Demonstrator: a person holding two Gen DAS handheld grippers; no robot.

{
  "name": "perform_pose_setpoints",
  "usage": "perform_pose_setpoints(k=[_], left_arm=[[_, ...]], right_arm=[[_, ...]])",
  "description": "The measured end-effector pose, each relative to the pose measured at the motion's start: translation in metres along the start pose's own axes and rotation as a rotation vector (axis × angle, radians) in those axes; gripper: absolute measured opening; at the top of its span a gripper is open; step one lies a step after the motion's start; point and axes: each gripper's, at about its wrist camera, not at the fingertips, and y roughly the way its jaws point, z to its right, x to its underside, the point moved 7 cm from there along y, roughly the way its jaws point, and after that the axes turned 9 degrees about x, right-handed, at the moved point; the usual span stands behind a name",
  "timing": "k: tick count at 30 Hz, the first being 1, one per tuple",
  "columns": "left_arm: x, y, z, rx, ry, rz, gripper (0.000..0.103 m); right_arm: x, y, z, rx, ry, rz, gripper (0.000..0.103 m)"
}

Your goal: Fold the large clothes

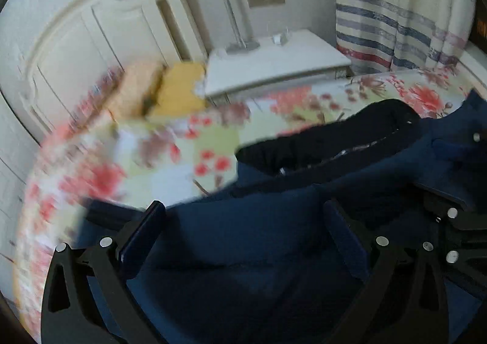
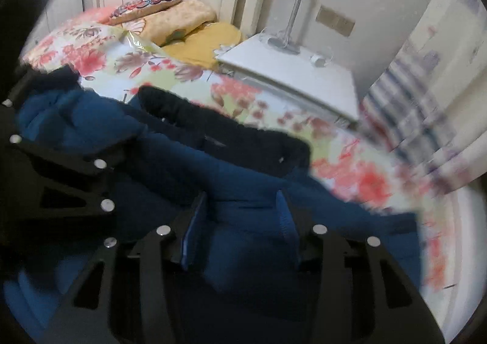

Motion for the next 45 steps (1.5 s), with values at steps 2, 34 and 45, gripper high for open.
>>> perform_pose_setpoints(k=[2, 34, 45], left_arm=[[0.002, 0.006, -0.002, 0.027, -0.025, -0.001, 0.099], [0.045, 0.001, -0.141, 0.064, -0.407, -0.043, 0.099], [0.043, -0.014, -0.147, -0.022, -0.424, 0.013, 0.099]], right_arm=[[0.002, 0.003, 0.001, -0.024, 0.018, 0.008, 0.047], [0.062, 0.016, 0.159, -0.006, 0.496, 0.02, 0.052], [0.055, 0.011, 0.154, 0.027, 0.488, -0.045, 0.055]])
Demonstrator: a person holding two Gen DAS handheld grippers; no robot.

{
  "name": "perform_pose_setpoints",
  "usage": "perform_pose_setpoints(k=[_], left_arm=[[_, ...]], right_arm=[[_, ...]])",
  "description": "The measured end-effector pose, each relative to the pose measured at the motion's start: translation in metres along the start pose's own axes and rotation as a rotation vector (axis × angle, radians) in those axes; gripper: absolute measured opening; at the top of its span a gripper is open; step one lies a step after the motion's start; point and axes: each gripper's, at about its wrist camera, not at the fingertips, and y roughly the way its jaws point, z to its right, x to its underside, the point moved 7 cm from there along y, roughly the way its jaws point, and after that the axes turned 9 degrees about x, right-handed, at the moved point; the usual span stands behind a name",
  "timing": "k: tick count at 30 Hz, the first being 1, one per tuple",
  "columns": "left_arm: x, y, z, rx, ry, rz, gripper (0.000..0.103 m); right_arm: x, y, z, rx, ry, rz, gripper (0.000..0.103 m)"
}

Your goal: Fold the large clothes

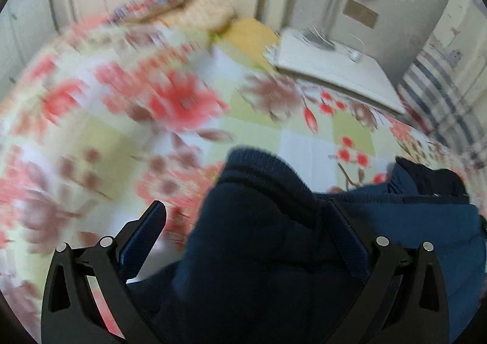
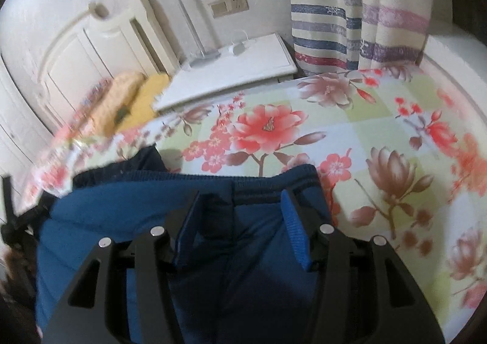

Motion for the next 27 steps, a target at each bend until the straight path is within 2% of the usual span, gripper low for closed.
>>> perform_pose_setpoints(k=[1, 2, 3, 5, 9, 11, 12, 14, 16, 18, 19, 21, 23, 27], left_arm=[[-0.004, -0.013, 0.002, -0.043, 0.017, 0.049, 0.098], [-0.01, -0.033, 0.009, -0.057, 0.04, 0.13, 0.098], [-0.012, -0.051, 0.021, -0.009, 0.055, 0.189, 0.098], [-0.011, -0.064, 0.047, 0.074, 0.096, 0.201, 0.098], [0.011, -0.045, 0.108, 0.122, 0.284, 0.098, 0.098], [0.035, -0.013, 0.125, 0.102, 0.381, -0.028, 0.099], [0.041, -0.001, 0.125, 0.096, 0.385, -0.069, 0.099], [0.035, -0.004, 0.117, 0.134, 0.337, -0.064, 0.099], [0.024, -0.01, 0.097, 0.104, 0.313, -0.034, 0.099], [0.018, -0.01, 0.078, 0.106, 0.26, -0.022, 0.099], [0.016, -0.009, 0.064, 0.132, 0.2, -0.03, 0.099], [0.015, -0.004, 0.048, 0.214, 0.102, -0.047, 0.099], [0.016, -0.001, 0.046, 0.225, 0.088, -0.037, 0.099], [0.016, 0.003, 0.049, 0.198, 0.089, -0.03, 0.099]], right_arm=[[-0.002, -0.01, -0.005, 0.057, -0.023, 0.008, 0.059], [-0.005, -0.025, -0.016, 0.055, -0.047, 0.048, 0.061], [-0.006, -0.038, -0.028, 0.032, -0.072, 0.083, 0.064], [-0.006, -0.058, -0.058, 0.005, -0.149, 0.134, 0.072], [0.017, -0.047, -0.133, -0.009, -0.361, 0.086, 0.075], [0.032, -0.03, -0.15, 0.032, -0.438, 0.05, 0.077], [0.036, -0.022, -0.152, 0.041, -0.45, 0.026, 0.078], [0.027, -0.023, -0.141, 0.02, -0.401, 0.012, 0.079], [0.018, -0.021, -0.115, 0.068, -0.36, 0.026, 0.082], [0.009, -0.016, -0.073, 0.12, -0.26, 0.014, 0.083], [0.007, -0.011, -0.052, 0.111, -0.197, -0.002, 0.084], [0.01, -0.003, -0.019, 0.035, -0.072, -0.025, 0.085], [0.014, 0.0, -0.008, -0.027, -0.002, -0.008, 0.085], [0.018, 0.002, -0.012, 0.009, -0.025, 0.015, 0.086]])
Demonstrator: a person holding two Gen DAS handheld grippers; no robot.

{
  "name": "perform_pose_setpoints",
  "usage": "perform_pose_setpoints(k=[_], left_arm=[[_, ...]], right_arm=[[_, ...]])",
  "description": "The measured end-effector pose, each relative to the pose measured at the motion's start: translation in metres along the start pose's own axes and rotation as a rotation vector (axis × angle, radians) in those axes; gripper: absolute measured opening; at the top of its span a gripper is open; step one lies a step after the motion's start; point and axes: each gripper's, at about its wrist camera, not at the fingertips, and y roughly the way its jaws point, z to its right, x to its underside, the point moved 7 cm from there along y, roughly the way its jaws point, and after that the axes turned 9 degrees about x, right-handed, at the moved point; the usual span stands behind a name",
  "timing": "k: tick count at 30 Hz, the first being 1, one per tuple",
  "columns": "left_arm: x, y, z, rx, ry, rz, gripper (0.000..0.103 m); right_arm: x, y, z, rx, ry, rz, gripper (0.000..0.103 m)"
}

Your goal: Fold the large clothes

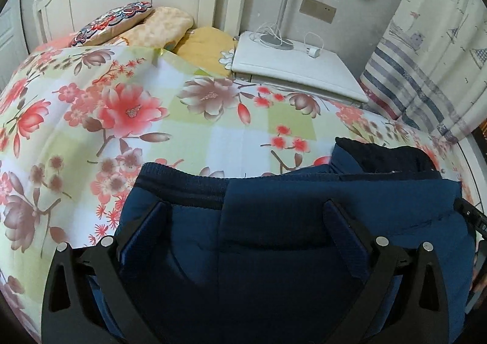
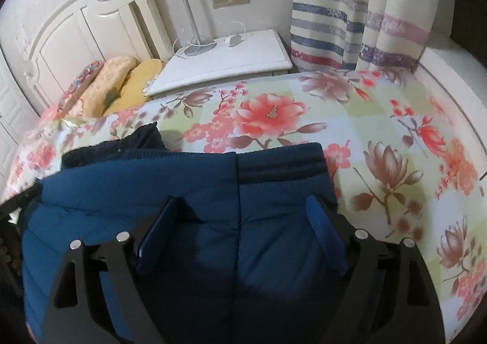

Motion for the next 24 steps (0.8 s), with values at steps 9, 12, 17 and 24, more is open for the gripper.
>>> perform_pose_setpoints(k=[9, 12, 17, 24], left_arm=[[-0.004, -0.043, 0.044, -0.069, 0.07, 0.099, 0.098], [0.011, -0.047, 0.092, -0.068, 0.208, 0.085, 0.098], [0.047, -0.007, 0.111, -0.189, 0.367, -0.024, 0.099], [0.037, -0.047, 0.038, -0.217, 0.264, 0.072, 0.099]], right_arm=[[-0.002, -0.083, -0.062, -0.007, -0.198, 0.127, 0.086], [0.024, -0.095, -0.111, -0.027, -0.382, 0.102, 0.087], [0.057, -0.07, -0.136, 0.011, -0.457, 0.051, 0.094], [0.041, -0.076, -0.046, 0.091, -0.246, 0.064, 0.094]])
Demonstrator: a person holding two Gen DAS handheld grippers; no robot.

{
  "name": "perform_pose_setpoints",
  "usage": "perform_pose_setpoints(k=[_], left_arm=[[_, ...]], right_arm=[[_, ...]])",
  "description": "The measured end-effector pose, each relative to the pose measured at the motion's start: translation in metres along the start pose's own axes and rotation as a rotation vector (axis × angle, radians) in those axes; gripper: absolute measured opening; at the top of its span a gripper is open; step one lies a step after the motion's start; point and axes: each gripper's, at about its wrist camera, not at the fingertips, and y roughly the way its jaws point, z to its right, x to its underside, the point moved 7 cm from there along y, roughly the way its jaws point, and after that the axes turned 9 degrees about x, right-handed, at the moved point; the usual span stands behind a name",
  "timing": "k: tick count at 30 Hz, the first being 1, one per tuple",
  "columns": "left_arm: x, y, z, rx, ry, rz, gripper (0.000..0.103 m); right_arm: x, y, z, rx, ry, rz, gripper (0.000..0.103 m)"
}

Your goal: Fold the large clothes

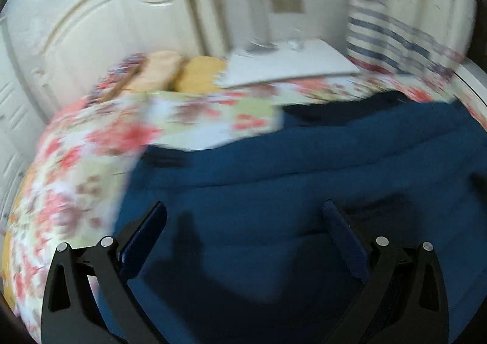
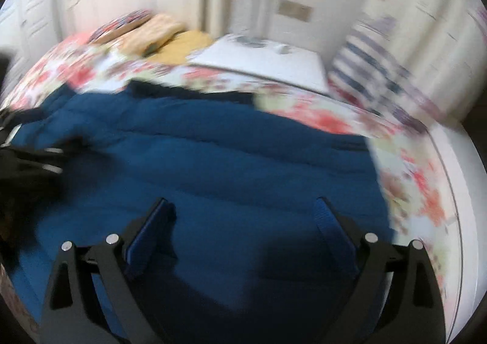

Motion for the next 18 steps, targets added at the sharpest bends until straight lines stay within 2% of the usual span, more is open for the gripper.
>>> perform_pose_setpoints(k=[2, 4, 6, 8, 13, 14, 15, 16, 17, 18], left_arm=[[0.009, -0.002, -0.038, -0.032, -0.093, 0.007, 0.099], [0.021, 0.003, -0.07, -0.002, -0.22, -0.012, 0.099], [0.034, 0.018, -0.089, 0.165, -0.365, -0.051, 0.099], [0.036, 0.022, -0.096, 0.219, -0.42, -0.049, 0.099], [0.036, 0.019, -0.093, 0.175, -0.393, -0.035, 0.099], [0.036, 0.017, -0.092, 0.158, -0.388, -0.034, 0.099], [0.034, 0.01, -0.091, 0.107, -0.374, -0.028, 0.099], [0.032, 0.0, -0.089, 0.065, -0.357, -0.008, 0.098], [0.026, -0.018, -0.08, 0.034, -0.332, 0.049, 0.098], [0.022, -0.037, -0.068, 0.051, -0.312, 0.104, 0.098]], right_arm=[[0.014, 0.011, 0.037, -0.008, 0.105, -0.03, 0.094], [0.031, 0.024, 0.061, -0.096, 0.234, -0.059, 0.1], [0.041, 0.033, 0.067, -0.194, 0.319, -0.068, 0.101], [0.043, 0.034, 0.065, -0.196, 0.327, -0.063, 0.101], [0.045, 0.027, 0.065, -0.168, 0.326, -0.045, 0.1], [0.041, 0.023, 0.068, -0.142, 0.324, -0.036, 0.1], [0.038, 0.016, 0.071, -0.102, 0.32, -0.016, 0.098], [0.034, -0.003, 0.065, -0.101, 0.307, 0.027, 0.097], [0.031, -0.013, 0.061, -0.123, 0.294, 0.05, 0.097], [0.028, -0.033, 0.046, -0.144, 0.25, 0.085, 0.097]])
